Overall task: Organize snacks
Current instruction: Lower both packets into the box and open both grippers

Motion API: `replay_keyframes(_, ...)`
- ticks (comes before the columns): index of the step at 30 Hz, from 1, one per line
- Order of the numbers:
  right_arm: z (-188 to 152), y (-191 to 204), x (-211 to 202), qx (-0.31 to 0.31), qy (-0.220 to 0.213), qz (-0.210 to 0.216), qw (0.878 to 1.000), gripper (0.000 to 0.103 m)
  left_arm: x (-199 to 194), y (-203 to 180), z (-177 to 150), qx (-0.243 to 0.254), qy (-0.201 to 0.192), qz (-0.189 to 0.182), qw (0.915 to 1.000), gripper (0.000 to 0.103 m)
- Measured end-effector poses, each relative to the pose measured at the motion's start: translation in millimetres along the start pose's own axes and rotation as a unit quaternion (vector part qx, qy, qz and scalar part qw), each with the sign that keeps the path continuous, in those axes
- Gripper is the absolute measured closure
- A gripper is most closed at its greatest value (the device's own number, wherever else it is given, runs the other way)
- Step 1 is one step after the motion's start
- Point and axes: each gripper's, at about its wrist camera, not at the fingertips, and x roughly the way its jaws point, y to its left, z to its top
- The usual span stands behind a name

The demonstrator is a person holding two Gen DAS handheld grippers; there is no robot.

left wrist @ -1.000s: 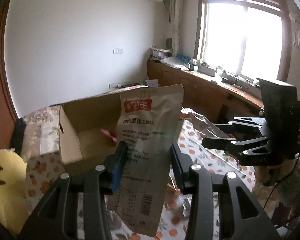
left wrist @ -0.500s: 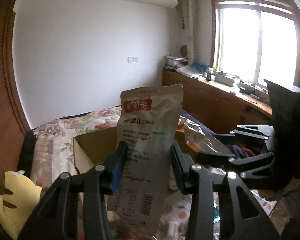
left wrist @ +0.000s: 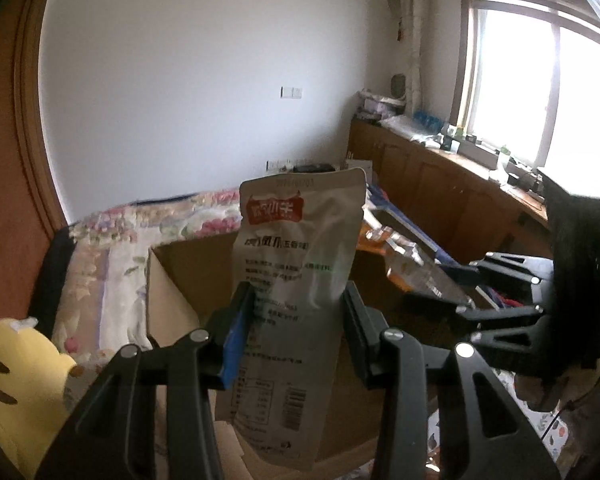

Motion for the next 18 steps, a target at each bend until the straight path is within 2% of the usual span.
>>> replay_keyframes(8,-12,-12,15,0.016,0.012,-0.008,1.000,0.059,26,-4,-16,-0.004,0.031,0.000,0.9995,0.059)
replay_keyframes(18,-22,-16,9,0.029,0.015,0.001,0.999,0.060,13,-20,-22,0.013,0.018,0.019,0.9996,0.057)
